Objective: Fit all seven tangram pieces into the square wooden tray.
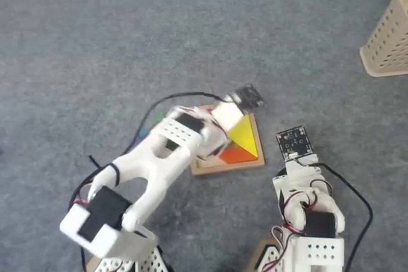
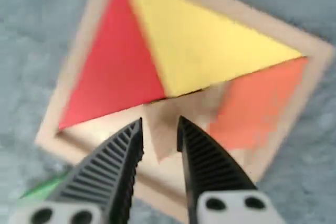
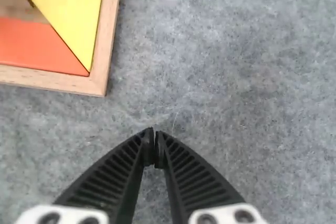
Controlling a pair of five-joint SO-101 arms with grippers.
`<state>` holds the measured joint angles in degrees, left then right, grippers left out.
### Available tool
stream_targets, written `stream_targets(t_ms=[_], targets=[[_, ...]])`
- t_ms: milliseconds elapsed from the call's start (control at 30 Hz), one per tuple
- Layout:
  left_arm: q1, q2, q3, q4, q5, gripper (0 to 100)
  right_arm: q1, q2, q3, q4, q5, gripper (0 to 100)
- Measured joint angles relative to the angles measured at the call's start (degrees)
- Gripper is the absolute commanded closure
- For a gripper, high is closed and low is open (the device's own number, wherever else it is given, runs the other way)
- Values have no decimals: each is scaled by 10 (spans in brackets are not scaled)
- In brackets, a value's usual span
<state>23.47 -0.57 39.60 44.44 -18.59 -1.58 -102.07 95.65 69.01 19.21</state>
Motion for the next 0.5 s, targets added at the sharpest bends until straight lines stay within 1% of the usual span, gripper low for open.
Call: stream_targets(t_ms=[200, 267, 400, 500], targets=[[-86, 0, -42, 11, 42, 896, 0, 0, 0, 0, 0, 992], [-101, 0, -54, 24, 49, 896, 0, 0, 0, 0, 0, 992], [-94, 8, -58, 25, 48, 896, 0, 0, 0, 0, 0, 992], [-57, 45, -58, 18, 46, 896, 0, 0, 0, 0, 0, 992]])
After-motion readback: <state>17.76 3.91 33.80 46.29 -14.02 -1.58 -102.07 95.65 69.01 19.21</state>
